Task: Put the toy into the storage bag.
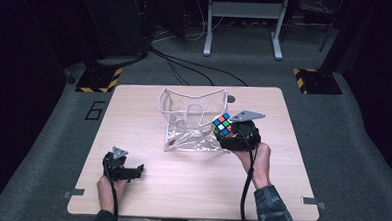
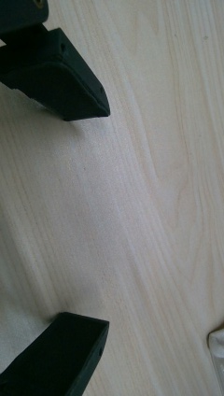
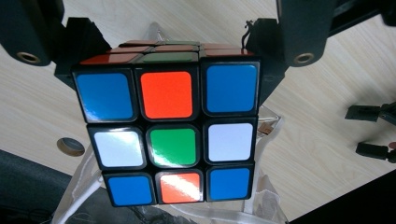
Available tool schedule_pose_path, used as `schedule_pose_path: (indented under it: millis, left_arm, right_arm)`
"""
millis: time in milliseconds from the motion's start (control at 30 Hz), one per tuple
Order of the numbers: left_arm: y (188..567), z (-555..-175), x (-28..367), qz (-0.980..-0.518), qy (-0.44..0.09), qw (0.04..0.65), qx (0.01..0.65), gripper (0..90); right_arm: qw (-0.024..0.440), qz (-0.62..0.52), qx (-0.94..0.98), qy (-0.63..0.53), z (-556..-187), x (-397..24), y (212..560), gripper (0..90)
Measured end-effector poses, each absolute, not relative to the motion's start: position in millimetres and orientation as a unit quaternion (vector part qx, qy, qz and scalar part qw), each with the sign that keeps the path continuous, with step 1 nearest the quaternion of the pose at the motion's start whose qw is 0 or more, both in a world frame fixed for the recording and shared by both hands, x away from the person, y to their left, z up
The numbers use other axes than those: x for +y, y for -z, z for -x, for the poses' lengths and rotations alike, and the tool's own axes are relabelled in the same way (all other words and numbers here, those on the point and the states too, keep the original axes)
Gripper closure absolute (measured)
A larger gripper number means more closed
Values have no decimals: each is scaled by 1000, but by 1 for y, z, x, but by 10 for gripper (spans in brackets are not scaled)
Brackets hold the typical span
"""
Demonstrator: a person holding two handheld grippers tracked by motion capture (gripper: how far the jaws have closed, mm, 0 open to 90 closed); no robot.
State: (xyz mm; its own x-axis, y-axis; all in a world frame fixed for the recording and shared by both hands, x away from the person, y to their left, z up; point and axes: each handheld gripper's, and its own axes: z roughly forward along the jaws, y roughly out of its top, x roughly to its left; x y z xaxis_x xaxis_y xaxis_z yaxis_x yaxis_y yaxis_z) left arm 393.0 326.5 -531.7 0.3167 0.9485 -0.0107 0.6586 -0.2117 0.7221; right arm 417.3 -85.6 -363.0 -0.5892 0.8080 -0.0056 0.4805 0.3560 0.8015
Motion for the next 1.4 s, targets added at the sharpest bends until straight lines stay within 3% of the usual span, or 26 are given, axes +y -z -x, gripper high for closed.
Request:
schedule_pose_path:
  millis: [1400]
  left_arm:
    - [532, -393, 326, -744, -226, 322, 540, 10]
  right_arm:
    - [225, -391, 794, -406, -447, -79, 323, 334]
